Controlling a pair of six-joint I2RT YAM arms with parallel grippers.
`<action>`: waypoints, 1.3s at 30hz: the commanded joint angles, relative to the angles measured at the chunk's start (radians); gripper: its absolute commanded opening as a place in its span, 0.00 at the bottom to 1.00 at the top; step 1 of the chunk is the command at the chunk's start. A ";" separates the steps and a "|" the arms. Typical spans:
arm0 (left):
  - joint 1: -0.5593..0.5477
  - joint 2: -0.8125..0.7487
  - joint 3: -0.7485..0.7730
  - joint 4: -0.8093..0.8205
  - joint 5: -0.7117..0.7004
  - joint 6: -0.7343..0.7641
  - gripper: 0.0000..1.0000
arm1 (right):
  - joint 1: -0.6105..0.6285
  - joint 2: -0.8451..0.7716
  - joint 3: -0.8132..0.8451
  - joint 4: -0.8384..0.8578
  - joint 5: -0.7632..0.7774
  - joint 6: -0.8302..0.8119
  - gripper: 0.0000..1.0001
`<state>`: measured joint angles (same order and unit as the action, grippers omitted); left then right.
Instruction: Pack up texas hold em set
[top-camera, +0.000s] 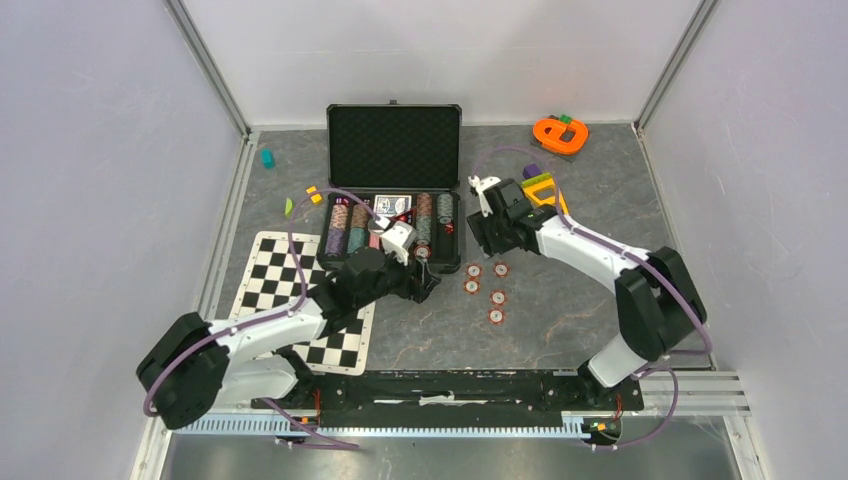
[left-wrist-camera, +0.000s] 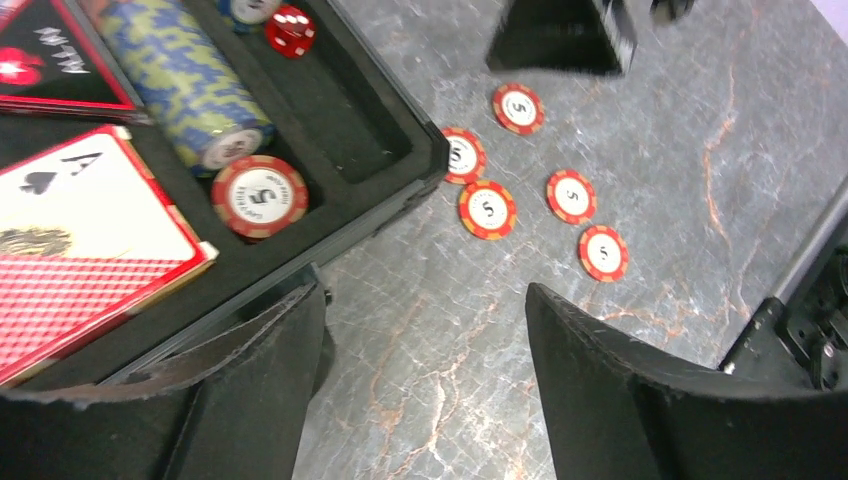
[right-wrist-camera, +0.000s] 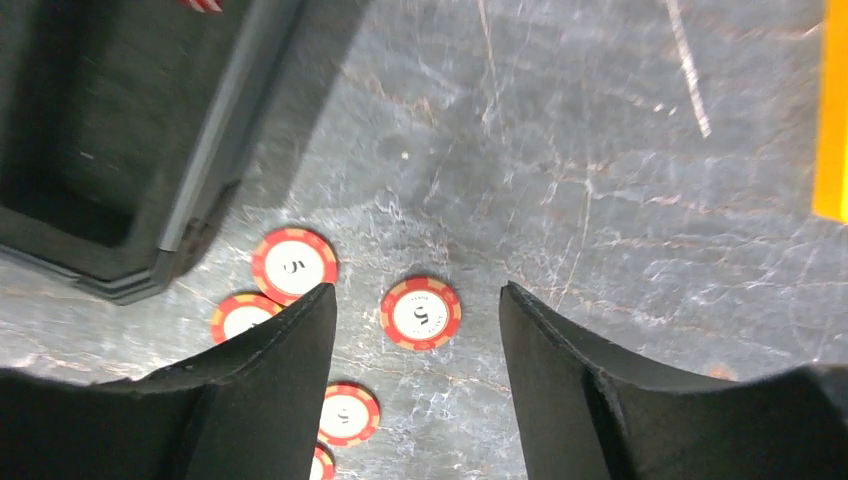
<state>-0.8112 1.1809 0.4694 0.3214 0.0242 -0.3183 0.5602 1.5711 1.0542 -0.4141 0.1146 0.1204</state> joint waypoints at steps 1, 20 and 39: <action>-0.005 -0.084 -0.042 0.076 -0.107 0.050 0.81 | -0.002 0.069 0.023 -0.092 0.001 -0.023 0.65; -0.005 -0.117 -0.061 0.060 -0.127 0.039 0.85 | -0.062 0.185 -0.010 -0.060 -0.112 -0.027 0.59; -0.005 -0.119 -0.054 0.044 -0.132 0.035 0.86 | -0.031 0.142 -0.071 -0.114 -0.026 -0.004 0.52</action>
<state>-0.8116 1.0775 0.4110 0.3397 -0.0799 -0.3088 0.5213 1.7145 1.0080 -0.4812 0.0380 0.1085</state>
